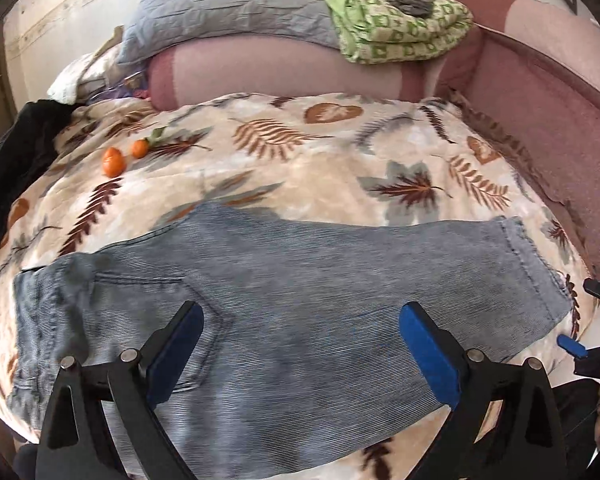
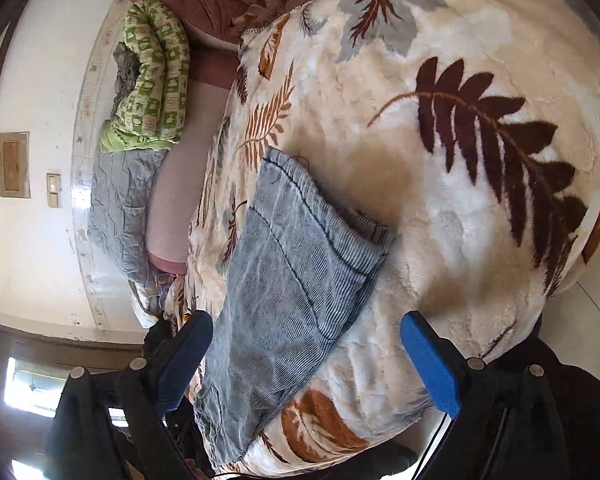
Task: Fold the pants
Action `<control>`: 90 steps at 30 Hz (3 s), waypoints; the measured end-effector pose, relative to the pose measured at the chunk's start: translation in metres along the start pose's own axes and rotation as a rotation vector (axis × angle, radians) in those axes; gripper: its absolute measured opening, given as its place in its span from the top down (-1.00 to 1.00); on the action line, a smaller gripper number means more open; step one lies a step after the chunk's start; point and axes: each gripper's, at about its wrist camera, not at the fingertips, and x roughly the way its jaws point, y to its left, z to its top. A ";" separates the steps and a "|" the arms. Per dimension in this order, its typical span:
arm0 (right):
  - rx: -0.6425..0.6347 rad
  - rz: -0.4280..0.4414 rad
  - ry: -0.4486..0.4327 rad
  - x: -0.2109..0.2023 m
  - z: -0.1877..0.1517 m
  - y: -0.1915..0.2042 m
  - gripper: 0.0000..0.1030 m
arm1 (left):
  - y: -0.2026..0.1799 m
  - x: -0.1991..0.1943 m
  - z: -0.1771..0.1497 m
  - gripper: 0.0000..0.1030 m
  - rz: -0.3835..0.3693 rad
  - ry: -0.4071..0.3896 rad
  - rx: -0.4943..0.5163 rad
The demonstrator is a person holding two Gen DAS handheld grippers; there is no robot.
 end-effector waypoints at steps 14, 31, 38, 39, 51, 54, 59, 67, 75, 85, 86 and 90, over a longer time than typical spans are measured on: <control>-0.001 -0.010 -0.033 0.012 0.029 -0.007 -0.68 | -0.106 0.070 0.026 -0.92 -0.070 0.081 0.032; -0.154 -0.247 -0.013 0.025 0.024 0.013 0.13 | -0.103 0.112 0.012 -0.97 0.198 0.170 0.174; -0.239 -0.306 -0.003 0.028 0.023 0.032 0.46 | -0.093 0.115 0.011 -0.97 0.144 0.181 0.125; -0.248 -0.306 -0.010 0.026 0.022 0.037 0.46 | -0.092 0.115 0.010 -0.98 0.138 0.176 0.127; -0.677 -0.297 -0.105 0.029 -0.057 0.194 0.48 | -0.057 0.102 0.017 -0.71 -0.072 0.181 -0.019; -0.879 -0.262 -0.100 0.045 -0.119 0.242 0.48 | -0.001 0.077 0.017 -0.49 -0.184 0.177 -0.217; -1.156 -0.235 0.047 0.110 -0.235 0.256 0.48 | 0.122 0.014 -0.008 -0.49 -0.053 0.048 -0.422; -1.183 -0.240 0.280 0.206 -0.301 0.188 0.14 | 0.201 -0.032 -0.050 -0.49 0.083 0.017 -0.467; -0.755 0.004 0.235 0.127 -0.209 0.160 -0.46 | 0.130 -0.038 -0.044 -0.49 -0.101 -0.008 -0.320; -0.474 0.000 0.171 0.103 -0.136 0.087 -0.46 | 0.093 -0.044 -0.053 -0.47 -0.177 0.080 -0.327; -0.472 0.009 0.169 0.102 -0.134 0.085 -0.46 | 0.095 -0.053 -0.053 -0.47 -0.218 0.072 -0.365; -0.480 0.046 0.181 0.101 -0.135 0.081 -0.46 | 0.095 -0.051 -0.067 -0.47 -0.374 0.135 -0.542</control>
